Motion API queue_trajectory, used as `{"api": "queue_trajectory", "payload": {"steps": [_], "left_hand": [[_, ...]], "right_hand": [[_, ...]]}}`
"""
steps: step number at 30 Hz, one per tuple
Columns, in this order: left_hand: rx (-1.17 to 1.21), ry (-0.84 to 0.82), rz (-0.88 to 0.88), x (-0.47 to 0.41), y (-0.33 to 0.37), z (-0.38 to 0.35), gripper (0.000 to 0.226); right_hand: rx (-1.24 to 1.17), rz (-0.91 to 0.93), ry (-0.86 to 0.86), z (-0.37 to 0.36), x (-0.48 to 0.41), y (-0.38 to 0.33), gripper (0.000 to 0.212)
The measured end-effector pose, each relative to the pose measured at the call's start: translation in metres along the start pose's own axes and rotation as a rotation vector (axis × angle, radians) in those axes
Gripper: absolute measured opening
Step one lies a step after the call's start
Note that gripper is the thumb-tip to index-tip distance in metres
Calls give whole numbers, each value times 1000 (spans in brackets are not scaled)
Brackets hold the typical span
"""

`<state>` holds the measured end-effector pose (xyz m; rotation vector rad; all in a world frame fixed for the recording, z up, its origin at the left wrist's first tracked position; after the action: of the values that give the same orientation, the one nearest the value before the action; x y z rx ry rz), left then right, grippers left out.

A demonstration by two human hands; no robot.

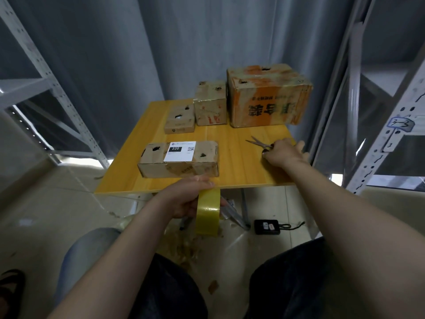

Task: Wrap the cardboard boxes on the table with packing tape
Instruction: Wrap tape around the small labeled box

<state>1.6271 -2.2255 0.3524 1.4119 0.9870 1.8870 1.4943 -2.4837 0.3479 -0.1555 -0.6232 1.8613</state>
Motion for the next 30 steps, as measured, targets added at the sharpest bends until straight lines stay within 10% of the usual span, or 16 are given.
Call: {"api": "queue_trajectory", "payload": {"steps": [16, 23, 30], "left_hand": [[43, 49, 44, 11, -5, 3, 20], [88, 52, 64, 14, -4, 6, 26], [106, 92, 78, 14, -7, 9, 34]], "right_hand": [[57, 133, 11, 5, 28, -35, 40], [-735, 115, -606, 13, 38, -47, 23], [-364, 30, -1098, 28, 62, -37, 31]]}}
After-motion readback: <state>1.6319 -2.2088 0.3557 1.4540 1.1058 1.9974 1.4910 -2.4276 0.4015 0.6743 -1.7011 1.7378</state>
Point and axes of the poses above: each hand's wrist, its own x-axis away from the middle knuckle, its own z-axis out of the back of the hand, y = z × x, the point moved 3 cm from there along -x, towards the middle knuckle, and after that the axes turned 10 degrees about -x, right-handed, at the moved point
